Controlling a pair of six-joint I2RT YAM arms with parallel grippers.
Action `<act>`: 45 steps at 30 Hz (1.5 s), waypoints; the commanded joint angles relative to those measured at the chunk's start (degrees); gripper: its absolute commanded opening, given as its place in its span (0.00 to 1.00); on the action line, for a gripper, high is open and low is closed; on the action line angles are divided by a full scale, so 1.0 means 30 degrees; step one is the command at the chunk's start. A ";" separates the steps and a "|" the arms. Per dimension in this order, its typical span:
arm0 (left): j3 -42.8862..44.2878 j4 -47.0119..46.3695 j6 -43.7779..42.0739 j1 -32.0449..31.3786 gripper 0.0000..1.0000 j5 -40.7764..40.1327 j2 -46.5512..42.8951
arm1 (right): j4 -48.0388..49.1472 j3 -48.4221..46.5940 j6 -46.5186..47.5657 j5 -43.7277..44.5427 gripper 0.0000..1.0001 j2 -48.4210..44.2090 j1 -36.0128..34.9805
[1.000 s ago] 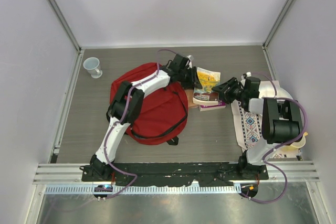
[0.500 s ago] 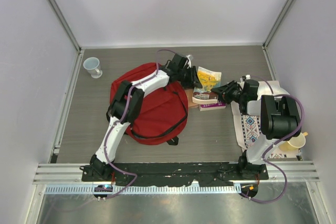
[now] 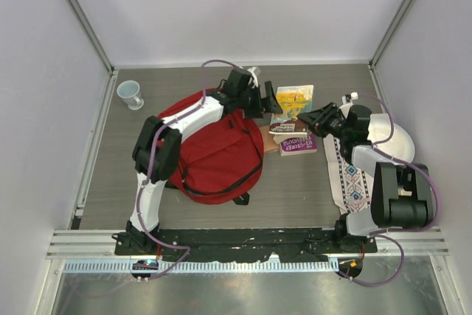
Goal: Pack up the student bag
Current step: Pick up the book from the center of the board.
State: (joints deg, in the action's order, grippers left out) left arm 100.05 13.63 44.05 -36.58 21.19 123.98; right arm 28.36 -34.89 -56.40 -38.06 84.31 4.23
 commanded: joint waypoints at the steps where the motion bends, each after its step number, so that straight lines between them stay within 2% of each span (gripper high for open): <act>1: -0.1237 -0.1669 -0.0241 0.0971 0.93 -0.0209 -0.3298 | 0.1591 -0.0585 0.0198 -0.1194 0.01 -0.2610 -0.0033; 6: -0.2234 -0.3952 0.0724 0.1177 0.95 0.1049 -0.4880 | 0.3229 -0.0644 -0.1088 -0.2486 0.01 -0.3845 -0.0033; 9: -0.2470 -0.6089 0.2186 0.1265 0.96 0.2833 -0.4912 | 0.4955 -0.0644 -0.2523 -0.3335 0.01 -0.4168 -0.0033; 12: -0.2733 -0.8433 0.3881 0.1265 0.96 0.4184 -0.4533 | 0.8437 -0.0440 -0.4952 -0.4185 0.01 -0.4052 -0.0062; 13: -0.2764 -0.9251 0.4209 0.1265 0.97 0.4535 -0.4386 | 1.0883 -0.0207 -0.5858 -0.4332 0.01 -0.3936 -0.0033; 18: -0.3318 -1.0399 0.4856 0.1265 0.97 0.4597 -0.4384 | 1.7401 0.0263 -1.1156 -0.4568 0.01 -0.2709 -0.0062; 19: -0.3408 -1.0721 0.4886 0.1265 0.97 0.4655 -0.4500 | 1.9587 0.0380 -1.1837 -0.4597 0.01 -0.2385 -0.0033; 22: -0.3467 -1.1365 0.5061 0.1265 0.98 0.5152 -0.4531 | 2.2354 0.0353 -1.4388 -0.4627 0.01 -0.0978 -0.0033; 34: -0.3994 -1.4441 0.6467 0.1265 0.95 0.6852 -0.4297 | 2.2393 -0.0087 -1.4100 -0.4890 0.01 -0.1151 -0.0062; 37: -0.3995 -1.5261 0.7140 0.1265 0.90 0.7115 -0.4005 | 2.2364 -0.0204 -1.4217 -0.5095 0.01 -0.1210 -0.0062; 42: -0.4053 -1.5880 0.7611 0.1265 0.66 0.7292 -0.3915 | 2.2363 -0.0351 -1.4334 -0.5242 0.01 -0.1327 -0.0091; 43: -0.4053 -1.5880 0.7582 0.1265 0.57 0.7321 -0.3945 | 2.2363 -0.0351 -1.4305 -0.5271 0.01 -0.1327 -0.0062; 45: -0.4082 -1.5852 0.7582 0.1265 0.47 0.7292 -0.4003 | 2.2363 -0.0293 -1.4247 -0.5300 0.01 -0.1240 -0.0062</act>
State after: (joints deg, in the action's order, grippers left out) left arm 87.22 -27.16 65.80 -32.45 40.40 113.01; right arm 72.10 -33.17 -97.93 -52.90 82.87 4.34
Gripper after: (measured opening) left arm 0.554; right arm 0.322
